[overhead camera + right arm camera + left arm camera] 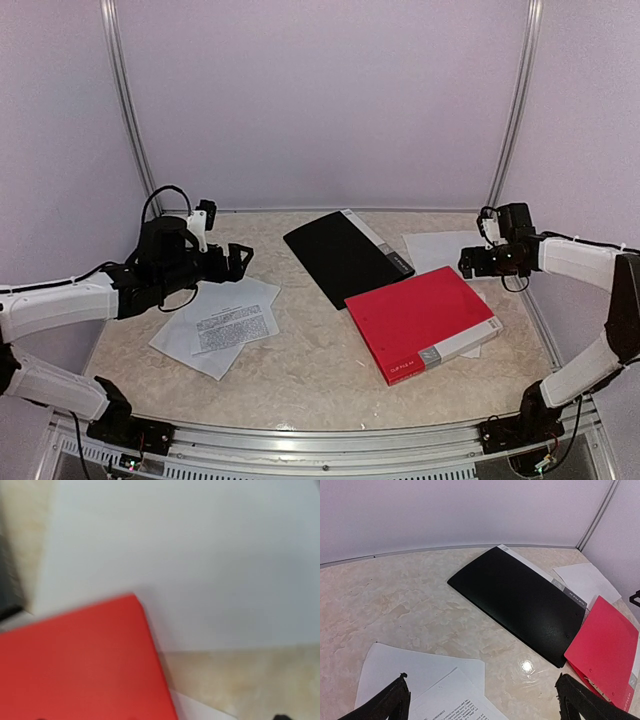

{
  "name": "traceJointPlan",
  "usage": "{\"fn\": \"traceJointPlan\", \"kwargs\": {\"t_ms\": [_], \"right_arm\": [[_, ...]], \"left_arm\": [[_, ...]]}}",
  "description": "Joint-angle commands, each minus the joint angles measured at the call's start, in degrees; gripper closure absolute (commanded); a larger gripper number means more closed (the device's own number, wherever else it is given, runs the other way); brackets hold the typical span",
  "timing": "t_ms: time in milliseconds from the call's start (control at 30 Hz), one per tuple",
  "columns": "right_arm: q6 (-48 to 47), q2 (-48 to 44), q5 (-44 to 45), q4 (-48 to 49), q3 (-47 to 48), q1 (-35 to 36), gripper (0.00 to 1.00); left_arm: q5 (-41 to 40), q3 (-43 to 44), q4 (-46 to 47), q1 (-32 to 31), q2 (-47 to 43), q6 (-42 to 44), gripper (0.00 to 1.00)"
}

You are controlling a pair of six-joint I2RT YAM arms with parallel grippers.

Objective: Put the files into the folder
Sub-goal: Move the folder to the center of the board.

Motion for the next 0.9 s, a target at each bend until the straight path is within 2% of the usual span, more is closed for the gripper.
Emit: {"fn": "traceJointPlan", "kwargs": {"t_ms": [0,267,567,867], "right_arm": [[-0.6,4.4,-8.4,-0.2,0.0,-4.5,0.04],[-1.8,9.1,-13.0,-3.4,1.4,-9.6,0.05],[-2.0,12.1,-18.2,-5.5,0.4,-10.0,0.08],[-2.7,12.8,-19.2,-7.1,-0.6,-10.4,0.1]], "left_arm": [[0.9,1.8,2.0,-1.7,2.4,-0.6,0.01],[2.4,1.5,7.0,-6.4,8.9,-4.7,0.01],[2.5,3.9,10.5,-12.1,15.1,-6.6,0.01],[0.1,10.0,13.2,-17.5,24.0,-11.4,0.01]]}}
